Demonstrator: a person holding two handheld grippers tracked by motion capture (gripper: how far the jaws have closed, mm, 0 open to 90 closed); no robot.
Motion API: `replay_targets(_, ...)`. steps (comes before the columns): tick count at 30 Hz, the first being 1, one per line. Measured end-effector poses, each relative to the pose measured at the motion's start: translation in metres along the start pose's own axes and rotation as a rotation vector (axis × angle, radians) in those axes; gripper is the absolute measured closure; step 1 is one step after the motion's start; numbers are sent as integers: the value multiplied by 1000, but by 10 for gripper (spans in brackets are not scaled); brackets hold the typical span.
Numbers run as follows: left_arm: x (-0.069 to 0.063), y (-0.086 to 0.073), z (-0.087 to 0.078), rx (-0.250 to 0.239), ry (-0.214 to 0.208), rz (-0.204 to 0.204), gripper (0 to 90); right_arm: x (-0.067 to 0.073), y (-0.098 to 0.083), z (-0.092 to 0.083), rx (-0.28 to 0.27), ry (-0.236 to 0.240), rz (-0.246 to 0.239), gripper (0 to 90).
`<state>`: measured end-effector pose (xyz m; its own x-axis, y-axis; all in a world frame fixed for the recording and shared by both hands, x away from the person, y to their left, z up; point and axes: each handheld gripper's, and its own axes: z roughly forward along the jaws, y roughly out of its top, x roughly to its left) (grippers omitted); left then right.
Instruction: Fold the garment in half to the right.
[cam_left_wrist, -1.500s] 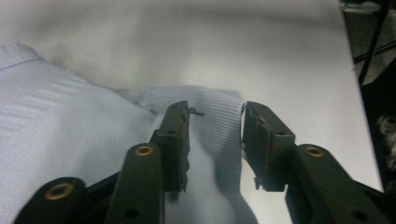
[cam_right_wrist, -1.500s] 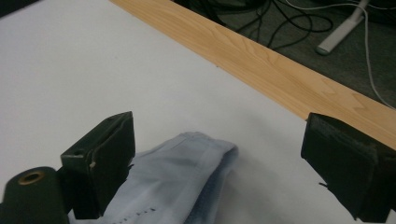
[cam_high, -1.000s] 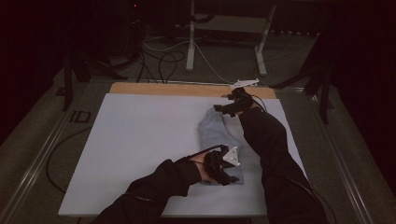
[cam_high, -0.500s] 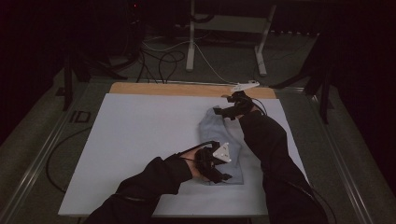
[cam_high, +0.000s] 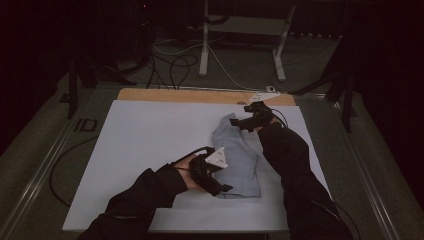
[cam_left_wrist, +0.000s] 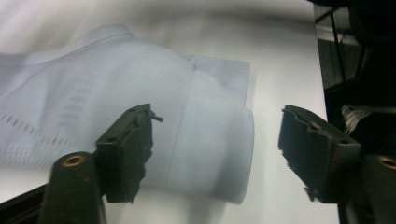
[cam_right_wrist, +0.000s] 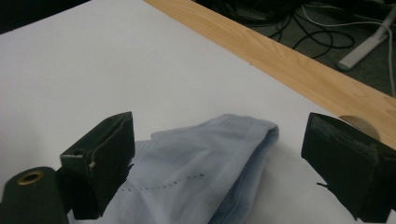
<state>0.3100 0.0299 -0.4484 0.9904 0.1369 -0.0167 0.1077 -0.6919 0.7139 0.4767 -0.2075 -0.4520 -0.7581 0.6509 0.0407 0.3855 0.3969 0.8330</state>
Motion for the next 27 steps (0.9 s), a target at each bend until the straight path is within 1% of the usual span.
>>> replay_targets(1,1,-4,-5,-14,8,-17,176,0,-1,-1,2,-7,-5,97)
replay_targets(2,3,-7,-9,-20,8,-24,166,0,-3,-1,-3,0,8,96)
replay_targets(3,3,-9,-11,-30,16,-30,152,0,-4,-1,-3,6,24,96)
replay_targets(4,3,-12,-15,-39,29,-34,133,-1,-5,0,-2,8,18,96)
replay_targets(5,4,-15,-18,-46,40,-40,103,-1,-6,1,0,13,25,96)
replay_targets(6,4,-19,-21,-51,52,-49,64,0,-8,3,4,11,25,96)
replay_targets(7,5,-22,-24,-57,62,-57,43,0,-9,5,9,8,22,96)
replay_targets(9,6,-31,-30,-68,82,-73,26,-1,-11,9,24,15,47,97)
replay_targets(11,7,-41,-34,-85,100,-101,15,1,-14,13,44,28,38,101)
replay_targets(12,8,-47,-36,-93,99,-116,15,1,-16,15,50,25,31,134)
replay_targets(13,8,-53,-38,-100,103,-129,15,1,-18,17,56,24,37,156)
replay_targets(14,8,-58,-40,-103,115,-138,15,0,-20,20,61,19,40,159)
replay_targets(16,7,-70,-44,-119,146,-142,15,-4,-23,26,81,0,51,190)
replay_targets(17,7,-75,-46,-130,152,-146,15,-6,-25,29,87,-5,58,195)
replay_targets(18,7,-81,-49,-137,162,-150,15,-9,-26,33,94,-20,69,217)
replay_targets(19,6,-89,-51,-145,184,-153,15,-10,-28,36,98,-24,79,250)
replay_targets(20,5,-94,-53,-149,198,-151,15,-12,-31,41,120,-32,84,263)
replay_targets(21,4,-100,-55,-154,210,-159,15,-13,-33,44,132,-43,82,294)
replay_targets(22,4,-107,-57,-155,216,-169,15,-15,-35,47,144,-46,86,346)
replay_targets(24,4,-119,-61,-148,224,-194,15,-18,-40,52,168,-42,100,396)
replay_targets(26,4,-129,-64,-137,223,-208,15,-20,-43,54,184,-34,104,515)
replay_targets(27,3,-135,-66,-133,227,-216,15,-20,-44,54,187,-38,91,569)
